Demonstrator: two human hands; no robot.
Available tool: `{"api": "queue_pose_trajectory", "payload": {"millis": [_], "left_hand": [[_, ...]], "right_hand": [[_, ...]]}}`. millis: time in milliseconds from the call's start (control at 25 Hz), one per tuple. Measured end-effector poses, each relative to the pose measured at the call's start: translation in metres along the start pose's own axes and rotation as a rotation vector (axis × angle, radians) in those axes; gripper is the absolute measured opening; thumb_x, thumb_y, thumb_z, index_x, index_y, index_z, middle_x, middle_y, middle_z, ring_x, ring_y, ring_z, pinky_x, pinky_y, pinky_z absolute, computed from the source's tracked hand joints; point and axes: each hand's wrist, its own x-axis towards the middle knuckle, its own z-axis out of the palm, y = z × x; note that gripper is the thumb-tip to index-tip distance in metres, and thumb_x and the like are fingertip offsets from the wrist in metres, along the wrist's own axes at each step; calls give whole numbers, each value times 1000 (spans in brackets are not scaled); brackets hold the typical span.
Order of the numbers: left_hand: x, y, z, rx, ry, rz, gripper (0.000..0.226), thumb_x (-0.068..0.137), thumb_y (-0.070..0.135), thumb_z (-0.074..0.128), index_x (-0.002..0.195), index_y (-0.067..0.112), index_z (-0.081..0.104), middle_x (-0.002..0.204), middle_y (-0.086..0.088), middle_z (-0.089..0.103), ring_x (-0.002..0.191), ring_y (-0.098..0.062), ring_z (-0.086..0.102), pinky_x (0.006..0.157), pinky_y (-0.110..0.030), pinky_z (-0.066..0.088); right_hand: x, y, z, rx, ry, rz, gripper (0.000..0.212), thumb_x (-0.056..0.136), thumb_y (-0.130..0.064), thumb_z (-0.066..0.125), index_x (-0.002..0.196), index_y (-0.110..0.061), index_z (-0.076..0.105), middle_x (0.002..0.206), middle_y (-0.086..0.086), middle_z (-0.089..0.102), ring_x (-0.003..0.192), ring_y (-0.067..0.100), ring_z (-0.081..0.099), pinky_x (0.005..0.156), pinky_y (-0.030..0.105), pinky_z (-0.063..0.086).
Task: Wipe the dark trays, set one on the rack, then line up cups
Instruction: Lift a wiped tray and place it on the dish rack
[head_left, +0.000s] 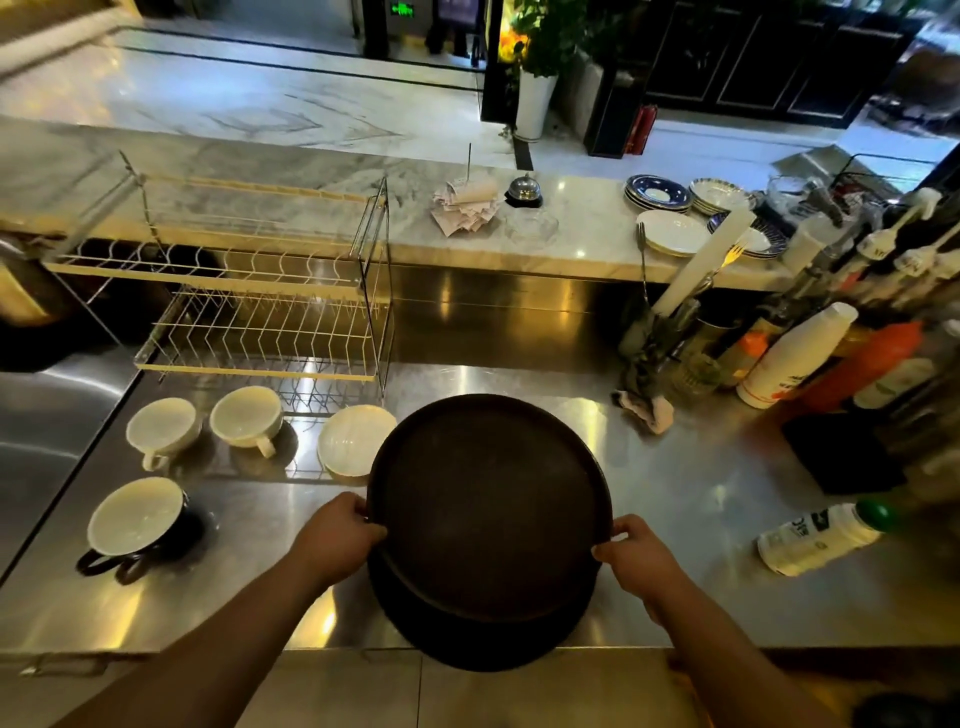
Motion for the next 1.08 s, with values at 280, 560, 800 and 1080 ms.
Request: {"api": "queue_pose_trajectory", "payload": {"millis": [280, 560, 800, 1080], "left_hand": [[-14, -38, 23, 80, 19, -42, 28, 84, 26, 73, 107, 18, 60, 92, 2, 67, 82, -16, 67, 71, -33, 54], [-9, -52, 36, 141, 4, -61, 25, 83, 31, 72, 100, 20, 56, 88, 1, 66, 78, -15, 64, 63, -30, 48], [-8, -54, 41, 226, -20, -38, 31, 85, 42, 72, 101, 25, 51, 88, 6, 64, 78, -9, 62, 61, -25, 43], [-6, -51, 48, 296, -67, -73, 33, 87, 47, 63, 106, 19, 59, 89, 4, 64, 80, -11, 62, 69, -28, 50]], "right_hand": [[0, 34, 26, -94, -48, -9, 29, 92, -10, 67, 114, -19, 50, 101, 4, 59, 86, 20, 62, 60, 26, 52], [8, 41, 36, -138, -70, 13, 26, 90, -5, 64, 106, -17, 49, 97, 9, 60, 85, 25, 65, 77, 38, 60], [13, 44, 32, -188, -67, -27, 26, 88, -11, 65, 104, -19, 47, 95, 8, 61, 83, 23, 66, 77, 39, 60], [21, 46, 24, -276, -80, -44, 26, 86, -22, 70, 98, -20, 47, 92, 8, 63, 82, 21, 67, 72, 34, 58]]}}
